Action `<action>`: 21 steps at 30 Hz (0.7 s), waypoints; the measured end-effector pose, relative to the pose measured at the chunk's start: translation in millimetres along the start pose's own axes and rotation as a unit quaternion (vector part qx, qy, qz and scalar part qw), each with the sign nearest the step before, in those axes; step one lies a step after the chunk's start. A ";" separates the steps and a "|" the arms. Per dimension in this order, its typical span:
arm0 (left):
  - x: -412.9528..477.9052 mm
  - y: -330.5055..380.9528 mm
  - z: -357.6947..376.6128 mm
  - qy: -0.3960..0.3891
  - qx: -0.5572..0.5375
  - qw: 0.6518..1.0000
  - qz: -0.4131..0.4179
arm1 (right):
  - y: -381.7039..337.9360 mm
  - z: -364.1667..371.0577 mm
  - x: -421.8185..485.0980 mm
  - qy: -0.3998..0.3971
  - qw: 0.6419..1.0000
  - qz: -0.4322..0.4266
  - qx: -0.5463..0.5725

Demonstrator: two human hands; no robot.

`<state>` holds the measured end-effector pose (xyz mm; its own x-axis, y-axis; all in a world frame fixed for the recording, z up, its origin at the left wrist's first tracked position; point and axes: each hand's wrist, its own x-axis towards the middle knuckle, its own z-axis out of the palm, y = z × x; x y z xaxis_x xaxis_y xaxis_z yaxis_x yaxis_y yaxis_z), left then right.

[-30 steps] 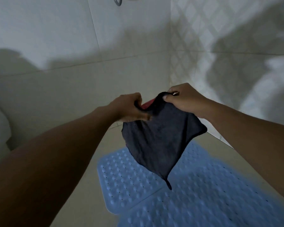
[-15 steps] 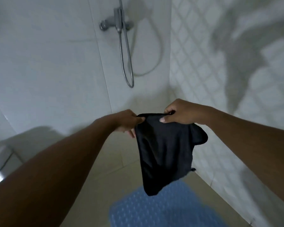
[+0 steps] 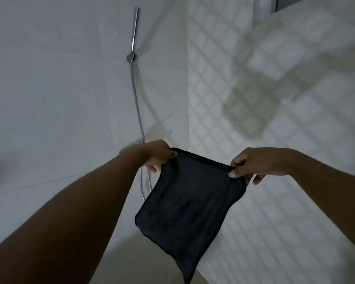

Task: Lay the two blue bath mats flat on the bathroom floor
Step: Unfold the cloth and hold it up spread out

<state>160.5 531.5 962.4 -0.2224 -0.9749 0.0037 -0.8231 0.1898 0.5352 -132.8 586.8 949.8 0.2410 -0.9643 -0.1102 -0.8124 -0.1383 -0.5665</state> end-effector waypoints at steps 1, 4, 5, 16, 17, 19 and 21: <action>6.9 10.8 -0.7 -0.002 -0.007 1.000 0.010 | 4.7 -10.5 -5.4 0.014 1.000 0.001 0.010; 29.3 43.1 9.7 -0.012 -0.027 0.999 0.039 | 26.6 -39.3 -21.3 0.062 0.998 0.016 0.020; 36.6 54.5 16.5 -0.020 -0.034 0.998 0.049 | 35.8 -48.9 -27.3 0.075 0.997 0.022 0.019; 126.9 205.2 66.6 -0.088 -0.046 0.973 0.207 | 126.3 -157.0 -87.9 0.209 0.965 0.155 0.021; 133.9 218.7 70.9 -0.105 -0.038 0.968 0.223 | 132.0 -163.2 -95.5 0.214 0.961 0.173 0.019; 145.6 247.3 80.1 -0.145 -0.025 0.955 0.258 | 142.2 -173.7 -114.8 0.232 0.950 0.207 0.015; 155.5 278.4 91.1 -0.182 -0.016 0.937 0.298 | 150.2 -179.6 -138.1 0.264 0.933 0.244 0.008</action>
<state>-150.8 443.4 1035.0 -0.8054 -0.5922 0.0237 -0.4824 0.6783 0.5542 -383.5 658.6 1026.6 -0.4530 -0.8897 0.0565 -0.7478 0.3447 -0.5674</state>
